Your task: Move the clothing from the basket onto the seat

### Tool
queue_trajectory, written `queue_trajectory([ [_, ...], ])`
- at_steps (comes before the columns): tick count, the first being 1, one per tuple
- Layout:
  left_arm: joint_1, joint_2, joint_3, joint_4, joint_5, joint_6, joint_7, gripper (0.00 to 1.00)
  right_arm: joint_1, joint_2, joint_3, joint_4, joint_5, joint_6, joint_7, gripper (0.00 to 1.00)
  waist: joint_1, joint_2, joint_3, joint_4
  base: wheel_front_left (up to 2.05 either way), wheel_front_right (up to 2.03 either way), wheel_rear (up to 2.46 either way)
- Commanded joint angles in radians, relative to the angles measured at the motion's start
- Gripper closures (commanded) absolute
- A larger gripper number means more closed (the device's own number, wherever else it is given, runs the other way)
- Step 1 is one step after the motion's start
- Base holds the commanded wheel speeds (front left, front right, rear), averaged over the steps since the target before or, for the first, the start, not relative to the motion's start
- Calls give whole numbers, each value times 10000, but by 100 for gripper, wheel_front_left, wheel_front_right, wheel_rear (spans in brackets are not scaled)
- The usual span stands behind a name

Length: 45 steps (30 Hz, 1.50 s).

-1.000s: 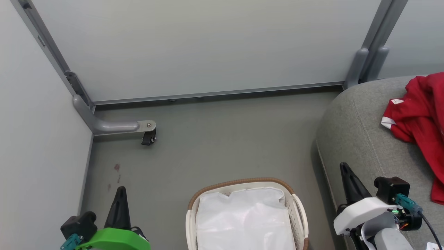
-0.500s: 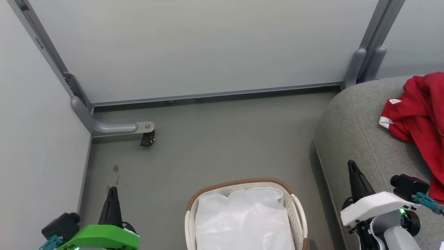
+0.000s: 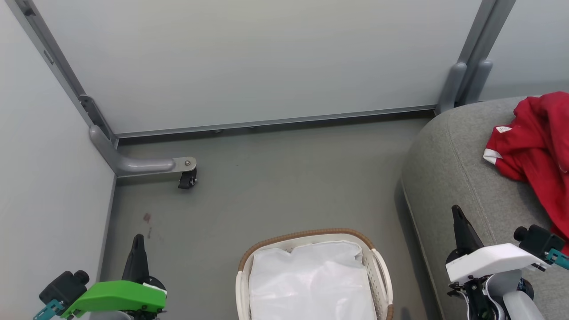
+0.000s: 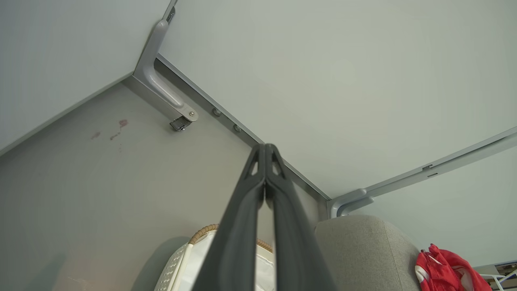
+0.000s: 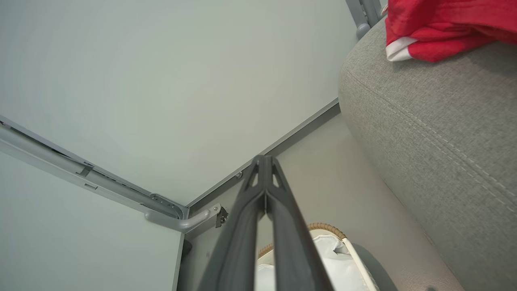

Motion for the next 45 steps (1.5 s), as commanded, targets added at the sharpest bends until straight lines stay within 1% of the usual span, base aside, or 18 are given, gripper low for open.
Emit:
queue_trajectory([
  [1,-302,41,78,-165,-330,-35,83,100,-30,-63,-53,-186,365,-4,99,100,0,0,-3,-6,0,0,0],
  [22,-490,50,453,-283,-2524,-117,737,100,29,-84,-272,-406,2980,-6,743,100,0,0,-48,-95,0,0,0],
  [45,-659,55,792,-382,-4485,-187,1327,100,97,-101,-463,-601,5324,-7,1327,100,0,0,-96,-193,0,0,0],
])
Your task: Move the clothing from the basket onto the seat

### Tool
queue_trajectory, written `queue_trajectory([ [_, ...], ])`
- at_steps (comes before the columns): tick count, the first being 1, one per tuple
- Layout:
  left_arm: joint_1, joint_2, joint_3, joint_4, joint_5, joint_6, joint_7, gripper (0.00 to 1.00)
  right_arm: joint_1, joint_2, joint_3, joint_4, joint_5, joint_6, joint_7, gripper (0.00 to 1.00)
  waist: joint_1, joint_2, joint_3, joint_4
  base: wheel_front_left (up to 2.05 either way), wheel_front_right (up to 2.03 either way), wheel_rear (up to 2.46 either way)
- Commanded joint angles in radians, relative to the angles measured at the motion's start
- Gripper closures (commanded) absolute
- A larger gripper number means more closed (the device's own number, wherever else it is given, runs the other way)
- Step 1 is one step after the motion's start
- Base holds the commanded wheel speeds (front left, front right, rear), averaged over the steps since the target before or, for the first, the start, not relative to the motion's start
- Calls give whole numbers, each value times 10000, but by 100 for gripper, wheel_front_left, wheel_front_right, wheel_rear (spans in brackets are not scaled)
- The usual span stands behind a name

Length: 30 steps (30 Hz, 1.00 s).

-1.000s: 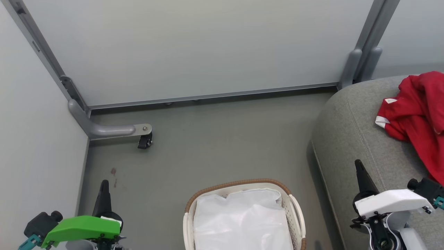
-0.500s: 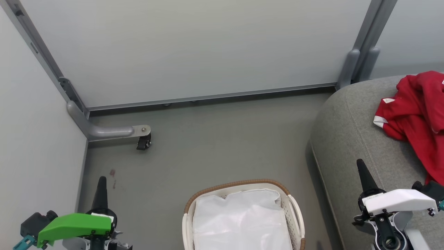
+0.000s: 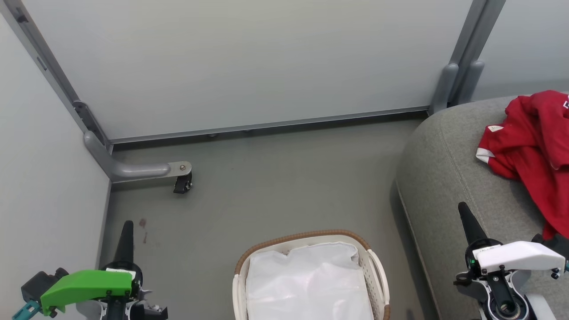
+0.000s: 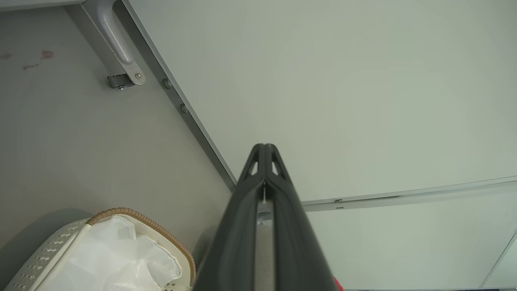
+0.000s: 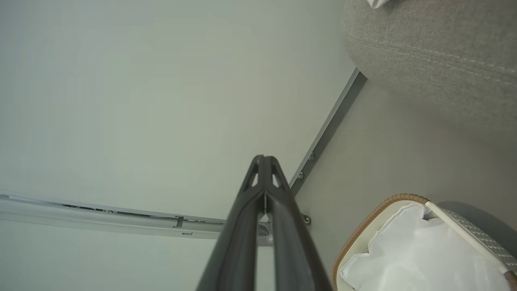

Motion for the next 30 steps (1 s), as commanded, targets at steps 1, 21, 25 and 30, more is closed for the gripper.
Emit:
queue_trajectory([
  [1,-230,54,76,-93,-239,-46,62,100,41,-63,-46,-119,269,-3,61,100,0,0,-3,-6,0,0,0],
  [21,-361,57,312,-170,-1636,-102,493,100,85,-76,-185,-254,1948,-5,475,100,0,0,-45,-90,0,0,0],
  [25,-353,58,359,-182,-1894,-113,563,100,95,-79,-208,-277,2247,-5,560,100,0,0,-54,-107,0,0,0],
  [30,-379,59,419,-196,-2218,-129,662,100,109,-81,-240,-300,2636,-6,658,100,0,0,-64,-129,0,0,0],
])
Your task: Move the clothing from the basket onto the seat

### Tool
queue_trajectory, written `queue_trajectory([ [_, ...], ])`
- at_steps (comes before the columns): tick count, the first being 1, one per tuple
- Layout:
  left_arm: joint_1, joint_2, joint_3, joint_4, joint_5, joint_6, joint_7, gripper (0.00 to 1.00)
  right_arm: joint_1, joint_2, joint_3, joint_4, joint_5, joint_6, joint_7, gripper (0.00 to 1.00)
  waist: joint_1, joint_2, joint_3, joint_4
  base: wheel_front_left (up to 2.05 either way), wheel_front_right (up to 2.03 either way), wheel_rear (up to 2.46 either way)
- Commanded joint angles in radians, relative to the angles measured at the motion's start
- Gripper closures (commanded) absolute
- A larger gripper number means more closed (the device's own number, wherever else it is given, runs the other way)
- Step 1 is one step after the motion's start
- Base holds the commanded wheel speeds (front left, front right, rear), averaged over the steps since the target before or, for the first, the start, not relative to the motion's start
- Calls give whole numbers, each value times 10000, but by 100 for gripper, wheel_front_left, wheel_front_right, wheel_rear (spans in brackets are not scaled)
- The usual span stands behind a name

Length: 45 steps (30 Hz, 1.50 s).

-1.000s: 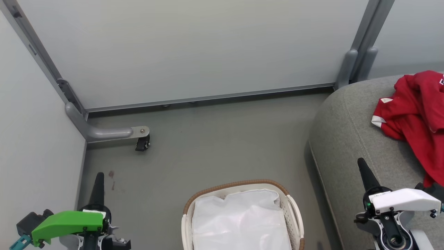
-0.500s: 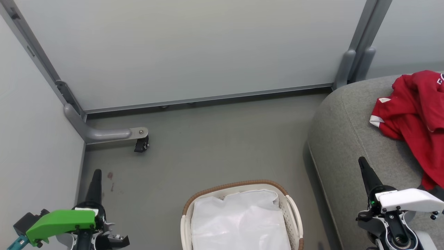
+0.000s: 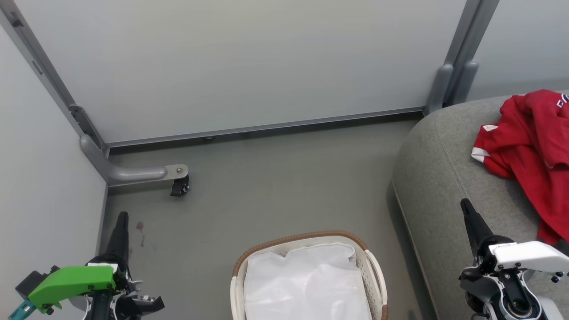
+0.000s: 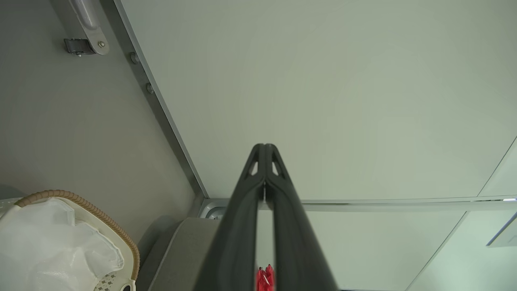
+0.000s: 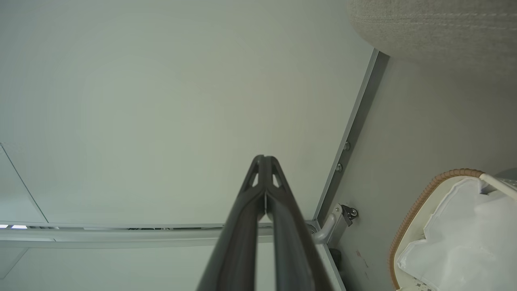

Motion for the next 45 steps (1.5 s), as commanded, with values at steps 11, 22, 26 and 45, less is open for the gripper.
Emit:
queue_trajectory([
  [11,-215,57,167,-94,-781,-88,229,100,105,-69,-97,-118,918,-7,249,100,0,0,-25,-48,0,0,0],
  [22,-195,55,168,-87,-778,-84,248,100,106,-68,-96,-116,920,-7,250,100,0,0,-26,-51,0,0,0],
  [26,-195,55,167,-88,-777,-84,244,100,106,-68,-96,-116,919,-7,250,100,0,0,-26,-51,0,0,0],
  [45,-195,52,169,-87,-774,-84,247,100,106,-69,-95,-114,921,-7,249,100,0,0,-26,-52,0,0,0],
])
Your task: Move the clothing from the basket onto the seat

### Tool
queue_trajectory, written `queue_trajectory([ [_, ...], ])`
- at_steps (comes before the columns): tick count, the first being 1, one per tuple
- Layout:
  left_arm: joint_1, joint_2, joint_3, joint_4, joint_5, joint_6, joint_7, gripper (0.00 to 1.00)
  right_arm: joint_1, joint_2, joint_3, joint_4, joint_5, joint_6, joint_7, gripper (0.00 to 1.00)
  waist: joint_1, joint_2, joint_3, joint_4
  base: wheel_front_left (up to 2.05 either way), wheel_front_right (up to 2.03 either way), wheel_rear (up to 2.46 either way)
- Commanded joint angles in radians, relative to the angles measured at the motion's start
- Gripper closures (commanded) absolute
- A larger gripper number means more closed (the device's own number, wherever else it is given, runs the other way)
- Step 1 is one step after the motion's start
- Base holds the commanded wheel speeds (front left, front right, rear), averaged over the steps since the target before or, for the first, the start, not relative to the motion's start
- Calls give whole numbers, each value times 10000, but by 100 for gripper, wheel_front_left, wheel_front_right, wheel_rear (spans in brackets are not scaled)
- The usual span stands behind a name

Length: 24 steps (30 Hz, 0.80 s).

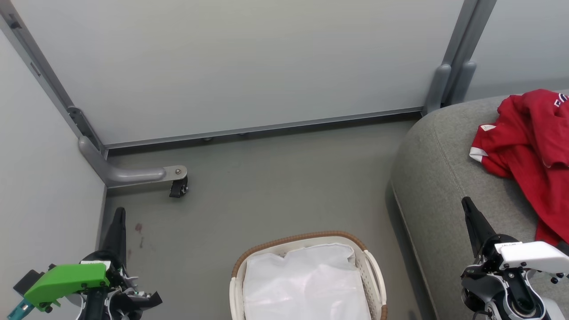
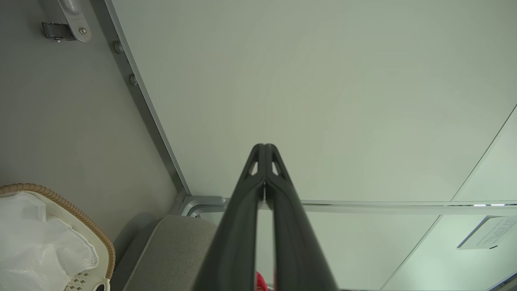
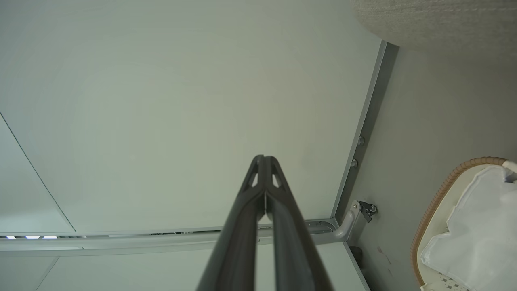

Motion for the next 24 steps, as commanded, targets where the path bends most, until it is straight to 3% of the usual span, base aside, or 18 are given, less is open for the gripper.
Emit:
queue_trajectory([
  [1,-103,50,27,-20,-36,-42,38,100,101,-63,-22,-32,33,-7,32,100,0,-1,0,1,0,0,0],
  [24,-103,49,28,-22,-33,-42,39,100,101,-63,-21,-32,34,-5,31,100,0,-1,0,1,0,0,0],
])
